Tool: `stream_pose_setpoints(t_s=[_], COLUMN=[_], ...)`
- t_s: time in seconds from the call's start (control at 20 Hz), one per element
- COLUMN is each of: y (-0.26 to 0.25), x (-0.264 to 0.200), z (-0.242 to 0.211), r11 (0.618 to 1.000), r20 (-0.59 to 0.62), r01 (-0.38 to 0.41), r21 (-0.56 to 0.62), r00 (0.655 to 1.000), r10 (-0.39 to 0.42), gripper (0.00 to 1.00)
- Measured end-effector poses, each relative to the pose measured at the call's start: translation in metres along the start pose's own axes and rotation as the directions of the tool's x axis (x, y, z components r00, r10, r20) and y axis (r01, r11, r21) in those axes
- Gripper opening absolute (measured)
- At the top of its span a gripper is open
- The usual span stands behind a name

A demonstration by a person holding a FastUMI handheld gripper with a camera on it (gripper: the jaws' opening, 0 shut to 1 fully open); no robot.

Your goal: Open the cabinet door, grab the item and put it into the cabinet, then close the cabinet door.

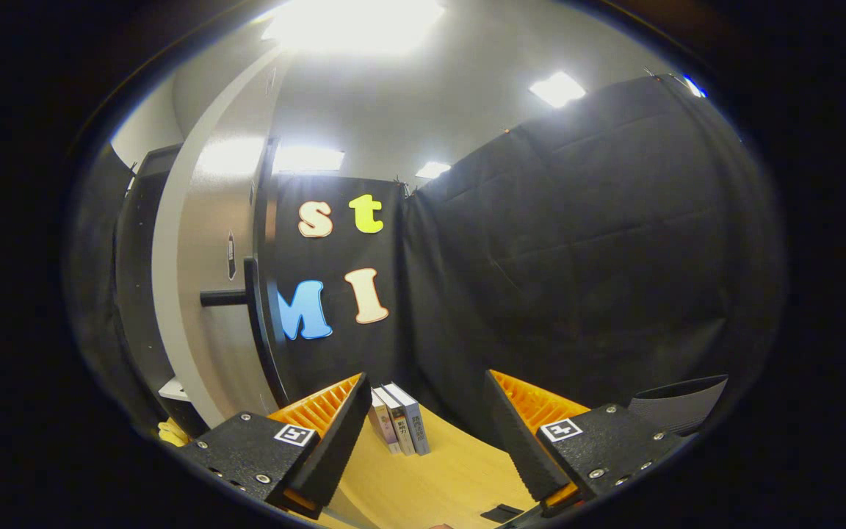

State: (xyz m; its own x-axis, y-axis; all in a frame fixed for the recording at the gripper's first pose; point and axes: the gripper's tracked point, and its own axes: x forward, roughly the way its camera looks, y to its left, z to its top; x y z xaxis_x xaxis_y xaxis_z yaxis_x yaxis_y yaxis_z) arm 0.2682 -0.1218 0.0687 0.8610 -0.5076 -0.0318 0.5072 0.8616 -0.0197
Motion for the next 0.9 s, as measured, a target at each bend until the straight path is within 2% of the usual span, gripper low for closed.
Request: stream_pose_setpoints(t_s=[0.1, 0.35, 0.6, 0.9], y=[0.009, 0.023, 0.045, 0.078], x=[0.000, -0.015, -0.031, -0.049], z=[-0.007, -0.005, -0.011, -0.013], r11=[1.000, 0.998, 0.996, 0.989], r20=[-0.022, 0.026, -0.004, -0.012], r01=[-0.017, -0.031, -0.085, -0.148], r21=[-0.002, -0.050, 0.005, 0.002], r00=[1.000, 0.999, 0.996, 0.989], r10=[0.017, 0.032, 0.085, 0.148], gripper=[0.95, 0.93, 0.93, 0.93])
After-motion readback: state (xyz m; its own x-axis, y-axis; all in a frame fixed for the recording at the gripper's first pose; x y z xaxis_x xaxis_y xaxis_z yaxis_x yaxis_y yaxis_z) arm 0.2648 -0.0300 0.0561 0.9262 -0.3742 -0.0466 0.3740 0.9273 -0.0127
